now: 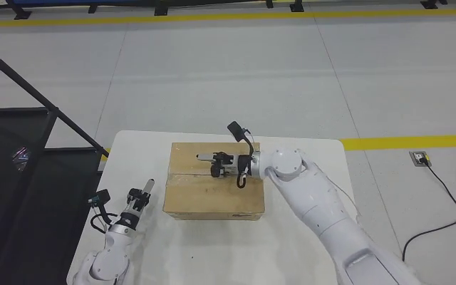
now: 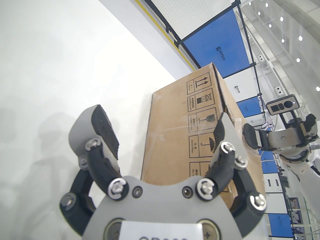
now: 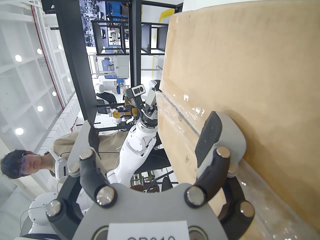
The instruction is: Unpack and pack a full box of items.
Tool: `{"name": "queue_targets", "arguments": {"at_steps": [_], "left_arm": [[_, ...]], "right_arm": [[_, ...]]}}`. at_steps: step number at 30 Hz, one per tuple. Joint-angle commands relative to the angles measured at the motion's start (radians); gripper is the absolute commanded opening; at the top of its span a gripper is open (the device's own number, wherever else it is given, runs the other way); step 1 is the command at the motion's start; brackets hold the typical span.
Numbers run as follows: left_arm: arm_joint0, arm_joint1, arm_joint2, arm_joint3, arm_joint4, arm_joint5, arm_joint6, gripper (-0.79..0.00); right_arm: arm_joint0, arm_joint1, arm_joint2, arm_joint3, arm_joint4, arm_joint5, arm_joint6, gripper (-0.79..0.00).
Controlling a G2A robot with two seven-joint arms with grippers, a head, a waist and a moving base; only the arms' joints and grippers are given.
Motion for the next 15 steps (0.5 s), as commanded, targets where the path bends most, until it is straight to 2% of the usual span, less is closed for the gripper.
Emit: {"name": "queue_targets", "arguments": {"at_steps": [1,7,15], "left_arm": [[0.0,0.0,0.0,0.0,0.0,0.001,0.0,0.0],[-0.003,0.001,0.002,0.001,0.0,0.005,-0.003,0.0],[-0.007,0.0,0.01,0.003,0.009,0.009,-0.002,0.0]], "right_arm": [[-0.028,0.02,0.026,-0.054,-0.023,0.029,0.002,0.0],[-0.129,0.076,0.11,-0.222,-0.126,0.138,-0.041,0.0],[-0.246,0.128,0.219,-0.399,-0.215,0.237,-0.101,0.0]]}}
